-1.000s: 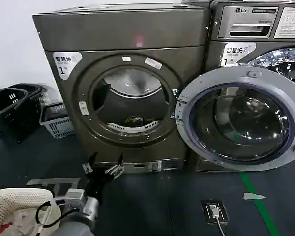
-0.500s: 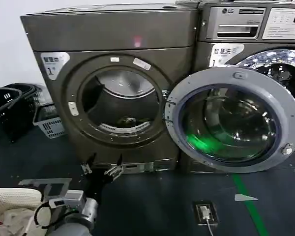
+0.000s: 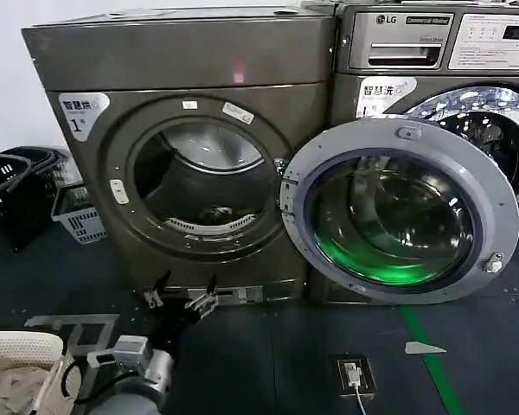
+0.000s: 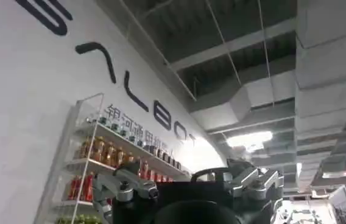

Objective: Grasp the clothes from the dryer.

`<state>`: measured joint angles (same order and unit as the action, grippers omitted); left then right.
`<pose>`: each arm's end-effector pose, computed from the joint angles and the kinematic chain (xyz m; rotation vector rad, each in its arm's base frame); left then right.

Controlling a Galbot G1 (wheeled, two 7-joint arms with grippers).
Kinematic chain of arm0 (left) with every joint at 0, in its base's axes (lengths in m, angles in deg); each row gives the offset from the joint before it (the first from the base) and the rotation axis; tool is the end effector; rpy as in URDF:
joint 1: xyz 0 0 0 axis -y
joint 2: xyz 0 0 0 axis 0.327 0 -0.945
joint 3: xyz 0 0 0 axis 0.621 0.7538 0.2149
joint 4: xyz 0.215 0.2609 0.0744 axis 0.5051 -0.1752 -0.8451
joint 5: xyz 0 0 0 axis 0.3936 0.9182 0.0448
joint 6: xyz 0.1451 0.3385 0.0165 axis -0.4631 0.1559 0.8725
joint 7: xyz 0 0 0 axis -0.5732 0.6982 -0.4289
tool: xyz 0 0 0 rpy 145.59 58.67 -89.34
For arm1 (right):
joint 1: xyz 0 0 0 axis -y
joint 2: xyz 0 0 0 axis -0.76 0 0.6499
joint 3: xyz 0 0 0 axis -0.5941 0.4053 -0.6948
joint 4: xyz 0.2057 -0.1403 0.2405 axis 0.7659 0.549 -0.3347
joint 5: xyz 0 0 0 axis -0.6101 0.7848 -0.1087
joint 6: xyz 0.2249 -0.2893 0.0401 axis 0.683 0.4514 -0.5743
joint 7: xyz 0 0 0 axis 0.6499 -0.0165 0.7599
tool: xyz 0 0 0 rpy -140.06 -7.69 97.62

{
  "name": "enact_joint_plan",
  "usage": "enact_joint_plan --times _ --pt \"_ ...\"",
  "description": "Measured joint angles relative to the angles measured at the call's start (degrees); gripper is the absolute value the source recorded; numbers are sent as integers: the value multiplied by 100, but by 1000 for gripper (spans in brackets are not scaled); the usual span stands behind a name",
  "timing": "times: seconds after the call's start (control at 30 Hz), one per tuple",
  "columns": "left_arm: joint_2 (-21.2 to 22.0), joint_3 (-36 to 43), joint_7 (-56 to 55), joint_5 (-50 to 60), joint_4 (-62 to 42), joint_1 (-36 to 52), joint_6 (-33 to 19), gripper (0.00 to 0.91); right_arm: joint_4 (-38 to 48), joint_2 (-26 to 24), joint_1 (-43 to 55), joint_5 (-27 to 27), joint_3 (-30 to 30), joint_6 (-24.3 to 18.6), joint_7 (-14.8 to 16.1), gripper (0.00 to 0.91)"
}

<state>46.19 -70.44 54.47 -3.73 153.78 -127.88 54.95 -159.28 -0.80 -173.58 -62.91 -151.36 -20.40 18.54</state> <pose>0.2187 -0.0146 -0.1661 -0.0923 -3.0421 -0.0266 -0.0504 -0.3629 0.0087 1.2271 2.2267 -0.4580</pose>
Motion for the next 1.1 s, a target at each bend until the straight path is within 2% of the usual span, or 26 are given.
enact_joint_plan --times 0.47,1.1 --pt "44 -18 14 1 47 2 -14 907 -105 75 -32 79 -57 -181 178 907" --pt "77 -24 29 8 6 32 -14 907 -189 197 19 174 103 -282 226 907"
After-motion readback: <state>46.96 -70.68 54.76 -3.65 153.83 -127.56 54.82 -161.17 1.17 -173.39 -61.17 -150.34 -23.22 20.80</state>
